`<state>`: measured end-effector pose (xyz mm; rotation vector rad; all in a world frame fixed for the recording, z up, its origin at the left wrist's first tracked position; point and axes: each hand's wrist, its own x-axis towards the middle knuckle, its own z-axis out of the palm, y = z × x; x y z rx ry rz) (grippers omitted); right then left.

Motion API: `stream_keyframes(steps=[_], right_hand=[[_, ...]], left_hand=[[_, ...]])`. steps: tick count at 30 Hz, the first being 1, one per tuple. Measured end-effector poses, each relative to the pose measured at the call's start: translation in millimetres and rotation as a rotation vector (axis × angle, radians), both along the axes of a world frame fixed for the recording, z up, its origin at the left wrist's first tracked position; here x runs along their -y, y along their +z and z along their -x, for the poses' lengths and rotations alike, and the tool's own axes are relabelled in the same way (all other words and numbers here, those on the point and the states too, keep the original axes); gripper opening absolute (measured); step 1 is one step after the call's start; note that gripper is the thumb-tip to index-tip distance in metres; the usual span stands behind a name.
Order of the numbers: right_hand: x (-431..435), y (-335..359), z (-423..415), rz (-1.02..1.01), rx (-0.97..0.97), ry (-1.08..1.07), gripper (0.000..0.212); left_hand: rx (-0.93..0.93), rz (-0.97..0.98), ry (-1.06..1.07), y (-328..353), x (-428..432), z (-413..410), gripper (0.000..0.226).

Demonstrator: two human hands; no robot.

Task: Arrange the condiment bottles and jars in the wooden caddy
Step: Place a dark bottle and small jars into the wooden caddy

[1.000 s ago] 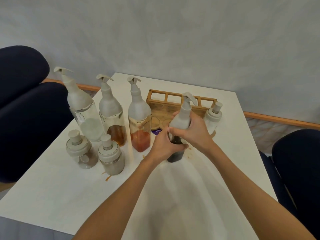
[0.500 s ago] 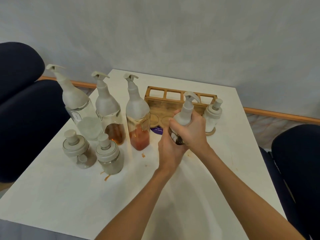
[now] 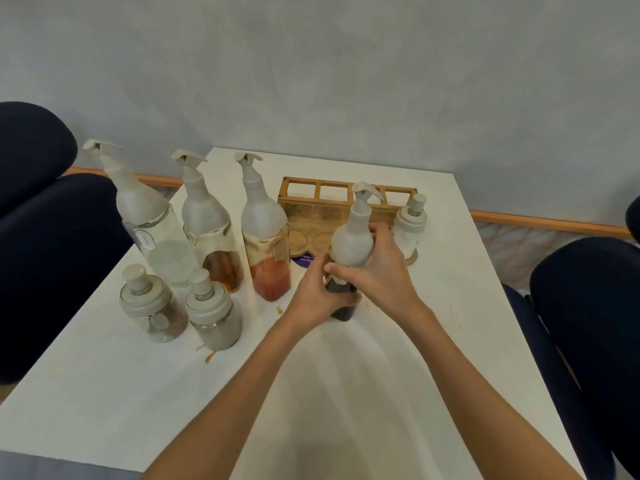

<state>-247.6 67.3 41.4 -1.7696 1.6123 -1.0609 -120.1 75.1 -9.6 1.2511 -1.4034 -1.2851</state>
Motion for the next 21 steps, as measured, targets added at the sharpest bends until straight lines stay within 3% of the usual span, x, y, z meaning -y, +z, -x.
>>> stream_keyframes(steps=[3, 7, 10, 13, 21], right_hand=[[2.6, 6.5, 5.9, 0.019, -0.023, 0.033, 0.074], [4.5, 20.3, 19.4, 0.005, 0.011, 0.073, 0.077], [8.6, 45.5, 30.7, 0.014, 0.023, 0.081, 0.069], [15.9, 82.6, 42.2, 0.053, 0.041, 0.111, 0.062], [54.2, 171.0, 76.3, 0.184, 0.11, 0.161, 0.066]], left_hand=[[0.072, -0.067, -0.078, 9.3, 7.7, -10.7, 0.077], [0.166, -0.106, -0.164, 23.5, 14.1, -16.1, 0.091], [0.164, -0.077, -0.198, 40.0, 19.0, -16.7, 0.085], [0.1, -0.013, -0.222, 63.9, 28.1, -12.9, 0.081], [0.04, 0.285, -0.194, 146.7, 76.4, 19.1, 0.064]])
